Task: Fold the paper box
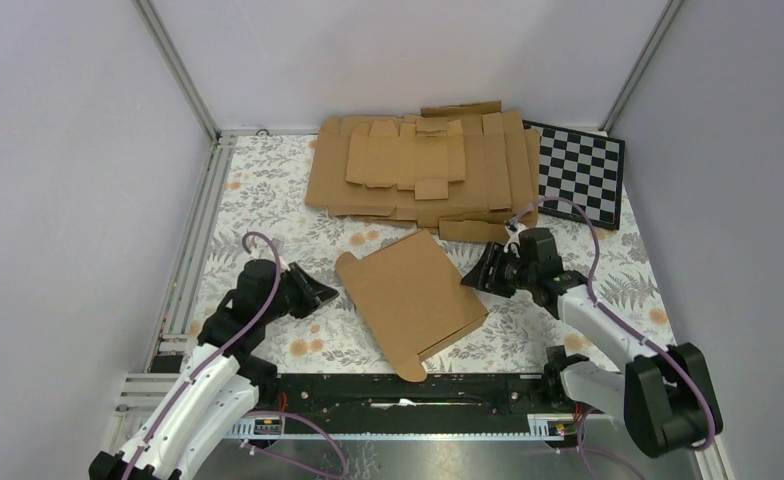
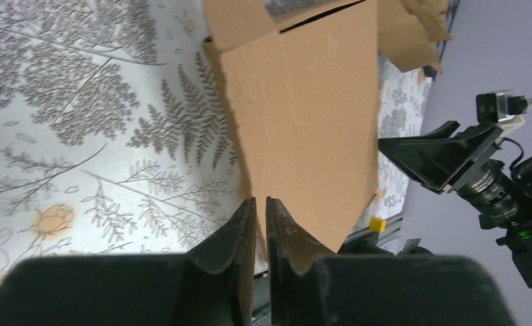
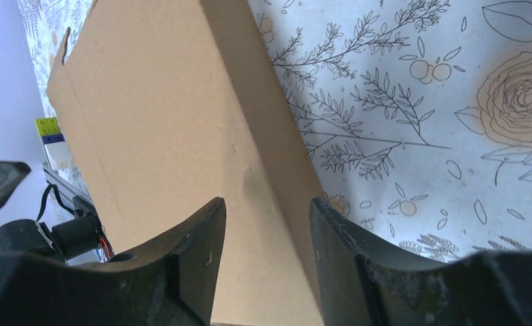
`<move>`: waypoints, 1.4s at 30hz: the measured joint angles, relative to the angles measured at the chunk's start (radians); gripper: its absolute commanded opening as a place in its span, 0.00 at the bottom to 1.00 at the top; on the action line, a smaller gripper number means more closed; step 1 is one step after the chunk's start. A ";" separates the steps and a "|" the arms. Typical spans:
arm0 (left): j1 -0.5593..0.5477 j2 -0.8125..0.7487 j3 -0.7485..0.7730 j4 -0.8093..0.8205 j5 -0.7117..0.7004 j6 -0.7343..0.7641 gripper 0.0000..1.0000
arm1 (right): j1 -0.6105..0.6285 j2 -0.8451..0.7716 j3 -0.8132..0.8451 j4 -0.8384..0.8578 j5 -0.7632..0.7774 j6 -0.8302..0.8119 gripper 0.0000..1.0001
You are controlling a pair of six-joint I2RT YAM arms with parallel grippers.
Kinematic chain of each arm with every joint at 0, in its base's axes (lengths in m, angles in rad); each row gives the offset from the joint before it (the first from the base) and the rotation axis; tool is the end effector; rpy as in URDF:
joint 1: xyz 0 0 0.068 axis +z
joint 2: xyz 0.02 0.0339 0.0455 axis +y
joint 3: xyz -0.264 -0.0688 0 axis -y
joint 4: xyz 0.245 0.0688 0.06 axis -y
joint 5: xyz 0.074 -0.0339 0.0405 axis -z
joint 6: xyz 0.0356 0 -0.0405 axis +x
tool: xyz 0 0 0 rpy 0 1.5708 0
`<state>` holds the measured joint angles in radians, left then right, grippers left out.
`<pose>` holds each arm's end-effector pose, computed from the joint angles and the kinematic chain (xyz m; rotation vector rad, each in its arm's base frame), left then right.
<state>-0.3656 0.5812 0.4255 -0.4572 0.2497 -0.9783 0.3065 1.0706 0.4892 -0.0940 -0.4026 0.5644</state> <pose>0.1271 -0.0581 0.2173 -0.5628 2.2871 -0.9906 0.2002 0.0780 0.1940 0.0733 2.3447 0.9049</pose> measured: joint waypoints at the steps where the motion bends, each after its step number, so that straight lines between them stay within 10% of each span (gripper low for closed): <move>1: 0.000 -0.013 -0.008 -0.009 -0.006 -0.010 0.08 | 0.000 0.025 0.000 0.016 -0.001 0.004 0.52; 13: 0.000 0.021 -0.223 0.102 0.017 -0.136 0.06 | -0.010 0.179 0.012 0.170 -0.060 0.030 0.00; 20: 0.000 0.076 -0.287 0.247 0.047 -0.176 0.06 | -0.061 0.256 -0.004 0.229 -0.086 0.040 0.02; 24: 0.000 0.119 -0.311 0.343 0.069 -0.190 0.06 | -0.076 0.310 -0.009 0.237 -0.123 0.042 0.36; 28: 0.000 0.193 -0.338 0.432 0.094 -0.201 0.06 | -0.083 0.318 -0.009 0.246 -0.155 0.045 0.50; 42: 0.000 0.226 -0.360 0.539 0.123 -0.206 0.06 | -0.085 0.173 -0.009 0.261 -0.198 0.002 0.48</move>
<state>-0.3656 0.8074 0.0654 0.0818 0.3725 -1.1839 0.2214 1.2434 0.4801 0.1669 -0.6010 0.5659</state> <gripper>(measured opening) 0.058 0.550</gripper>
